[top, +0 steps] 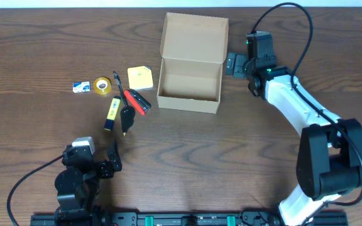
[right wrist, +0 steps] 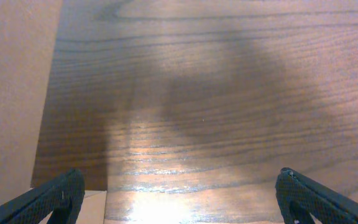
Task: Pack container
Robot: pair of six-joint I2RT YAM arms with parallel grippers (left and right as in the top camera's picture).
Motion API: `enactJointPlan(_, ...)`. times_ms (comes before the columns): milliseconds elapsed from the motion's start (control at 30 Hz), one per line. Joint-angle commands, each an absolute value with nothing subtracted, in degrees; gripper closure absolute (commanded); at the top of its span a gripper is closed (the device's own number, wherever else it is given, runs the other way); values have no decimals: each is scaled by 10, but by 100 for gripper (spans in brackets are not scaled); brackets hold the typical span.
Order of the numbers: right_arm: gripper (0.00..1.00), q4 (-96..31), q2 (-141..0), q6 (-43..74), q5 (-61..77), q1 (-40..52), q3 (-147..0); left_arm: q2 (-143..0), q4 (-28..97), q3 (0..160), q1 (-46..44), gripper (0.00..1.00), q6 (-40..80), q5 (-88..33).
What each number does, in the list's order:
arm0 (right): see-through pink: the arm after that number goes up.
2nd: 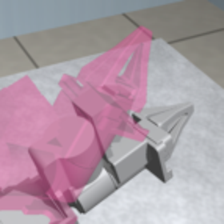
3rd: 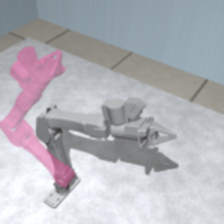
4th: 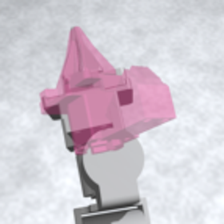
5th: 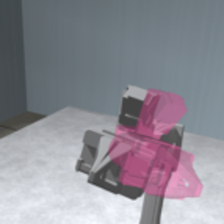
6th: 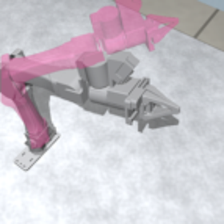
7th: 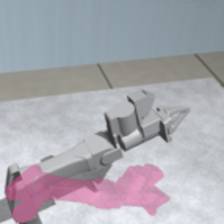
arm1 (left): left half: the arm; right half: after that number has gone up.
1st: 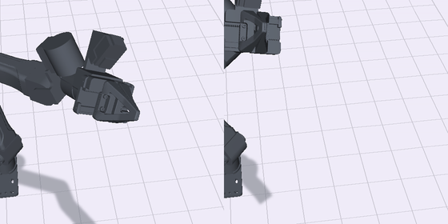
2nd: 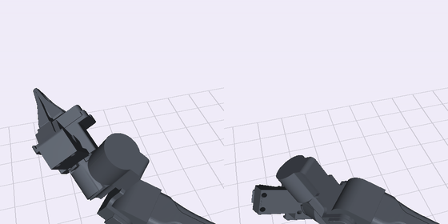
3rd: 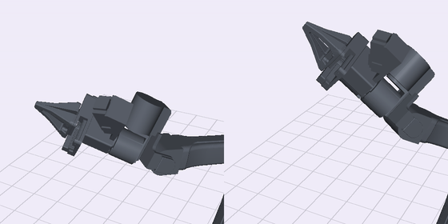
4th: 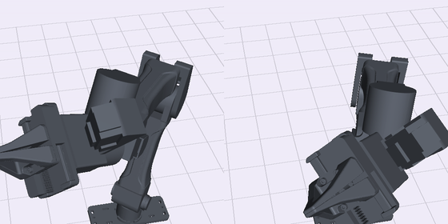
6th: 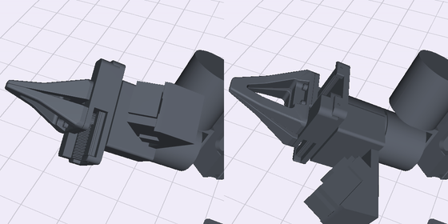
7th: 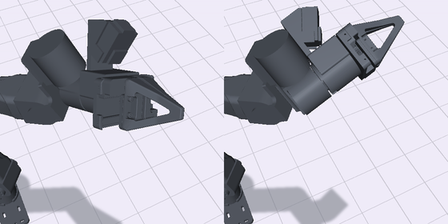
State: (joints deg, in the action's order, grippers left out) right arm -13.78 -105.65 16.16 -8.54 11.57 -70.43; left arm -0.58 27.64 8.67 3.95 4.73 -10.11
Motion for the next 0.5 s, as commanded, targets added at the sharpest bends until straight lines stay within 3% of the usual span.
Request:
enactJointPlan(0,1,-132,-1057,153,-81,113,-704,-2,276,78,37,5,53,-101)
enactJointPlan(467,1,-111,-1057,126,-57,113,-704,-2,276,78,37,5,53,-101)
